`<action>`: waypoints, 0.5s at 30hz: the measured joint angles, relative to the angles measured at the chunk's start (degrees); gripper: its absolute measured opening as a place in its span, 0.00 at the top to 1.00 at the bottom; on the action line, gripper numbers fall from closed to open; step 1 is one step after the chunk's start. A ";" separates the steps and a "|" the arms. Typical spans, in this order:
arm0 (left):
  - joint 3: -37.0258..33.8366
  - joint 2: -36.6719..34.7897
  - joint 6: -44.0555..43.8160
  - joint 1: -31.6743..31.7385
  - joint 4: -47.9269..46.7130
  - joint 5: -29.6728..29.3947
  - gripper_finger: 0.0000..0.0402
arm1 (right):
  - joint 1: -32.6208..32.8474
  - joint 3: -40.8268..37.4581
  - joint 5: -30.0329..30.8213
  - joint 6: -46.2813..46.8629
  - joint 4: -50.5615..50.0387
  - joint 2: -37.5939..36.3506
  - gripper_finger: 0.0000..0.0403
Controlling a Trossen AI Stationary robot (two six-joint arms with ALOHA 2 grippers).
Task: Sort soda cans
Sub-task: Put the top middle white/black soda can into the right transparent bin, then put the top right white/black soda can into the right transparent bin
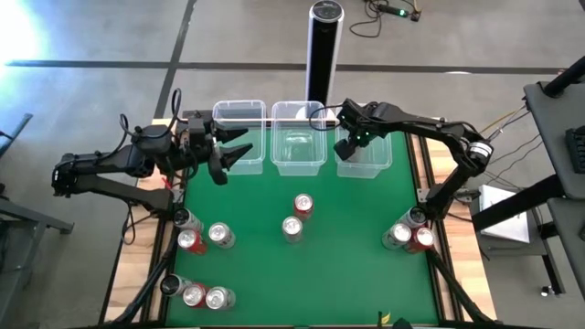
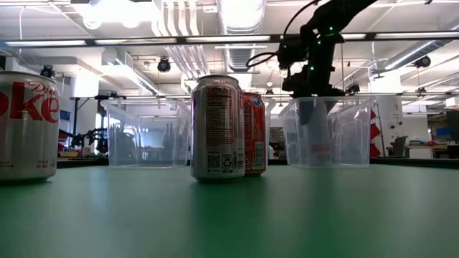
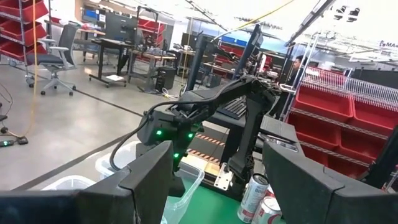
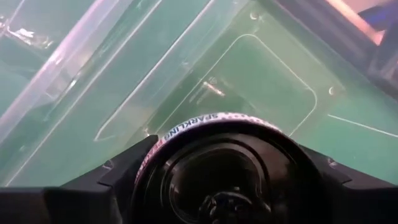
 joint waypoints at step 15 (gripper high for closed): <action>0.02 -0.96 -0.04 0.00 -0.02 0.02 0.42 | 0.08 10.76 0.03 1.51 -9.07 -6.47 0.09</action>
